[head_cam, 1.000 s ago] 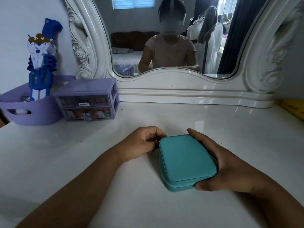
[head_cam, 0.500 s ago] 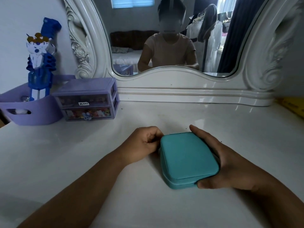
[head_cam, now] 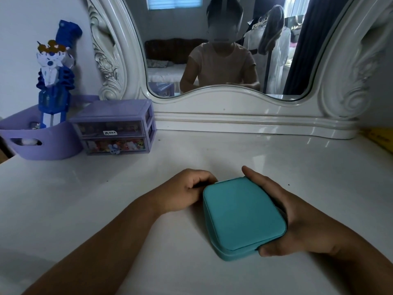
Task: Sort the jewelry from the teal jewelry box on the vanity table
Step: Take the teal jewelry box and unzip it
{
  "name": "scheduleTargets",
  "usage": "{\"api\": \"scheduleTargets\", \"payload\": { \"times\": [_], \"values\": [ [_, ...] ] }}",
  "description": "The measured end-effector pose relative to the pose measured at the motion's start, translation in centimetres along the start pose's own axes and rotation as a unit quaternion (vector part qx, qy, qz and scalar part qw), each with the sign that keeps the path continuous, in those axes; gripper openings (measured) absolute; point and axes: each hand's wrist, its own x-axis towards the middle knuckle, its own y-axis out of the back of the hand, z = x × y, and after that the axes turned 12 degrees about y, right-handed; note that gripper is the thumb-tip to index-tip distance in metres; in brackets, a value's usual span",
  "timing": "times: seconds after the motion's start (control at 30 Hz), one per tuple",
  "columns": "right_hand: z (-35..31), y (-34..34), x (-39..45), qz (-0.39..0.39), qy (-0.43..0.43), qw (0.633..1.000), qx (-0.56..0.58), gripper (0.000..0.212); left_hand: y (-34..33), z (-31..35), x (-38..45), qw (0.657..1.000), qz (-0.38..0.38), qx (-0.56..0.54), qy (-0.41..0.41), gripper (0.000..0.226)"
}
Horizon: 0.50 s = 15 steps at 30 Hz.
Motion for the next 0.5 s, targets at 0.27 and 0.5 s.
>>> {"api": "scheduleTargets", "payload": {
  "times": [0.27,0.5],
  "values": [
    [-0.19,0.18,0.01,0.037,-0.013,0.999,0.006,0.117,0.75,-0.39,-0.02,1.000,0.010,-0.007,0.002,0.012],
    [0.46,0.15,0.55,0.104,-0.032,0.994,-0.014,0.113,0.80,-0.12,0.09,0.982,0.138,0.125,-0.026,0.030]
  ]
}}
